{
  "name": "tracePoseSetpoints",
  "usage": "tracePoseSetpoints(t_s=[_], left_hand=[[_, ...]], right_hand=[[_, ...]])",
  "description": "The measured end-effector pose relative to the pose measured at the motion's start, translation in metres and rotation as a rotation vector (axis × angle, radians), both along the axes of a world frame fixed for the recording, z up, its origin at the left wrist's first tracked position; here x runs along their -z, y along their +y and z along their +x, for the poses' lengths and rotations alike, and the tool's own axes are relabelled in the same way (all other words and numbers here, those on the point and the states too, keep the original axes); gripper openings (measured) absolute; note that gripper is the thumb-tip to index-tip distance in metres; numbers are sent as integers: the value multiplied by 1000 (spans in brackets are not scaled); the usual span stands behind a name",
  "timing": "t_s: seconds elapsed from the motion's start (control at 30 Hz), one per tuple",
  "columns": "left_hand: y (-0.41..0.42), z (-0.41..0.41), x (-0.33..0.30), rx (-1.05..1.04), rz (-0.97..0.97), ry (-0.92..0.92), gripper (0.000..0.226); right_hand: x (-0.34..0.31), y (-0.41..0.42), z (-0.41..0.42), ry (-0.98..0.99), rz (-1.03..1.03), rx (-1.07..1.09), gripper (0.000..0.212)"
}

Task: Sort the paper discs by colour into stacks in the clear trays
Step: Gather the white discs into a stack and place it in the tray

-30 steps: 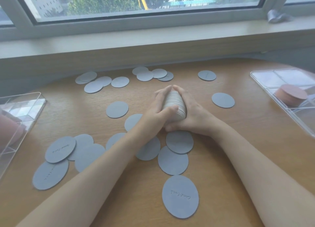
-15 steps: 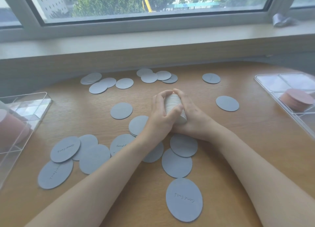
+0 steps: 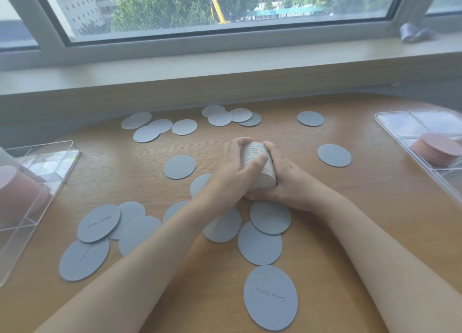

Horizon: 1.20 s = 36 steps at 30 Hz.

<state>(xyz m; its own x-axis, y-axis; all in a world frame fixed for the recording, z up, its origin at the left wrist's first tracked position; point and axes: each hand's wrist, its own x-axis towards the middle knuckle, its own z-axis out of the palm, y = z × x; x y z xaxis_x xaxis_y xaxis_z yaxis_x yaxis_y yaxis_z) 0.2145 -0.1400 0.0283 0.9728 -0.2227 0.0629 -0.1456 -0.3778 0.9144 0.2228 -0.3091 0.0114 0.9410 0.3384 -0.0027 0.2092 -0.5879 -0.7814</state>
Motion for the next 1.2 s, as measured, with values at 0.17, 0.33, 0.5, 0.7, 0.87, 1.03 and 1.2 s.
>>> tracePoseSetpoints(t_s=[0.17,0.33,0.5,0.7,0.87,1.03,1.2], left_hand=[[43,33,-17,18,69,-12,41],[127,95,-6,-324,442,-120,31],[189,135,-11,-230,937,-37,48],[205,165,-20,-27,1027,82,54],[196,168,-30,-18,1051,152,60],[192,163,-37,-9,1008,249,51],[192,159,-34,-126,837,187,50]], right_hand=[[-2,1,-1,-56,28,-11,101],[-3,1,-3,-56,27,-10,100],[-1,1,-1,-67,25,-4,99],[1,1,1,-66,37,3,98],[1,2,1,-80,39,6,98],[1,2,2,-80,29,7,99],[1,1,1,-69,30,10,98]])
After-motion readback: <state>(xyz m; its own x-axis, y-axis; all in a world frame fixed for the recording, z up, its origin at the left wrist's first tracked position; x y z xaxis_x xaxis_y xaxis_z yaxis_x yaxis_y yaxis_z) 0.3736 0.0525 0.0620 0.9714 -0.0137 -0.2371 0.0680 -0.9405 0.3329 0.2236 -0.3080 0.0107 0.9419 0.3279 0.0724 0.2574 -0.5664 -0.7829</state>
